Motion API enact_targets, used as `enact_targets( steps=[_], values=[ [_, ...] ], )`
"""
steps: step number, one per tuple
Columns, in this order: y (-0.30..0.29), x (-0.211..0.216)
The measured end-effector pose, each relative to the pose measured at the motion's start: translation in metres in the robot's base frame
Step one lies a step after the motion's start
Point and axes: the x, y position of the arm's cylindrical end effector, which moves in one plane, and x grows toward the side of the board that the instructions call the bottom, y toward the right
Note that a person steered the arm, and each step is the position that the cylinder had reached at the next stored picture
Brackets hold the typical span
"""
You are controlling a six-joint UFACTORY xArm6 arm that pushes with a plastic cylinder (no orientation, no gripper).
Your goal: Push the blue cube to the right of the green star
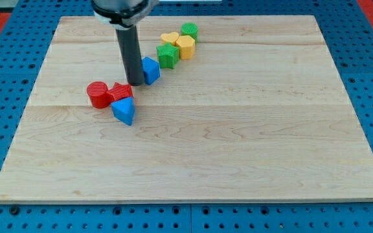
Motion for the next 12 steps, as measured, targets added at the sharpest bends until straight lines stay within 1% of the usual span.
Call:
enact_targets(
  steps=[1,2,5,6,7,8,10,11,12],
  values=[
    [-0.002,-0.02],
    [0.023,-0.026],
    [0.118,-0.026],
    [0.162,-0.026],
    [0.18,-0.033],
    [0.183,-0.053],
    [0.183,-0.111],
    [0.183,-0.118],
    [0.22,-0.112]
  ],
)
